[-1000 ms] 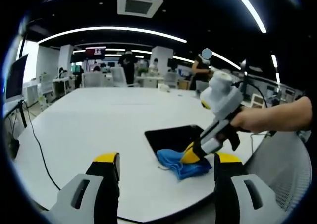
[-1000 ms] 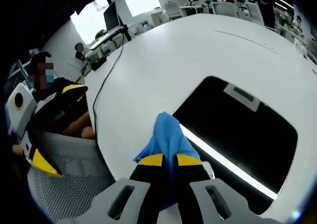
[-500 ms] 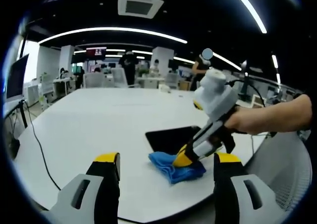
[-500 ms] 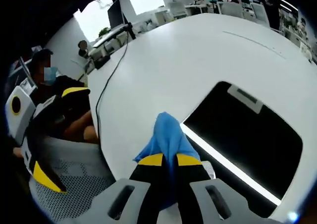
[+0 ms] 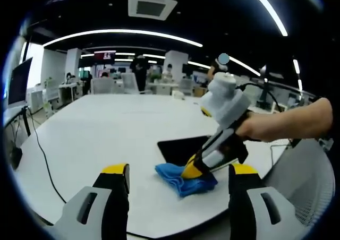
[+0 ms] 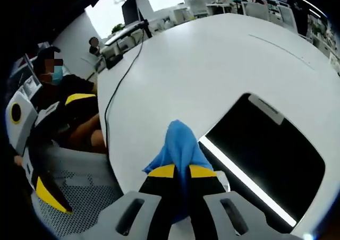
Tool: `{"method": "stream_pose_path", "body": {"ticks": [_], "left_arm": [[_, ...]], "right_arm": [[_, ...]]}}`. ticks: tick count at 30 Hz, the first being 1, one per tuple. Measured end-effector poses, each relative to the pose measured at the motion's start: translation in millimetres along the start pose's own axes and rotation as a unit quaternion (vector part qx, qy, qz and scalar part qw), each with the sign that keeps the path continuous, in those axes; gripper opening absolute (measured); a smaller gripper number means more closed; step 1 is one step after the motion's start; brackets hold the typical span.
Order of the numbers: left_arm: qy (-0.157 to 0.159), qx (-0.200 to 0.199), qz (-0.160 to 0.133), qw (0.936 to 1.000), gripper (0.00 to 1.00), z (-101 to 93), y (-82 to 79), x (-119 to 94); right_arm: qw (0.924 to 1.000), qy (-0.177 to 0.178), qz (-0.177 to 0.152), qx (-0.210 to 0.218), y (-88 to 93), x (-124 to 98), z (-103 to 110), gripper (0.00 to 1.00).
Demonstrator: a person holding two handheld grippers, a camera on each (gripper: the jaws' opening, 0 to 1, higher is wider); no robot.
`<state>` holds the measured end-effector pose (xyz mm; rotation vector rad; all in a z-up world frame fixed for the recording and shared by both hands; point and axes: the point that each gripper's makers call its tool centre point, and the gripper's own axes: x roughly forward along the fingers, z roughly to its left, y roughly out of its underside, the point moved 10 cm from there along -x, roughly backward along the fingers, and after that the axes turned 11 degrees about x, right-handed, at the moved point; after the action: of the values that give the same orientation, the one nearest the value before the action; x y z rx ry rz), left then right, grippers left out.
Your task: Wipe the mirror surface with the cleaning cloth until all visible marks leave the cleaned area.
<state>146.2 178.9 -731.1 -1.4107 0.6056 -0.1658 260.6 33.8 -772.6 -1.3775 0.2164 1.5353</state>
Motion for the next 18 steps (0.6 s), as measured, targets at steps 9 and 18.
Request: {"method": "stream_pose_path", "body": {"ticks": [9, 18], "left_arm": [[0.000, -0.001, -0.002, 1.0000, 0.76, 0.0, 0.1, -0.1], [0.001, -0.002, -0.003, 1.0000, 0.75, 0.1, 0.3, 0.2]], "right_arm": [[1.0000, 0.005, 0.001, -0.006, -4.5, 0.6, -4.2, 0.03], [0.9997, 0.018, 0.003, -0.018, -15.5, 2.7, -11.5, 0.03]]}}
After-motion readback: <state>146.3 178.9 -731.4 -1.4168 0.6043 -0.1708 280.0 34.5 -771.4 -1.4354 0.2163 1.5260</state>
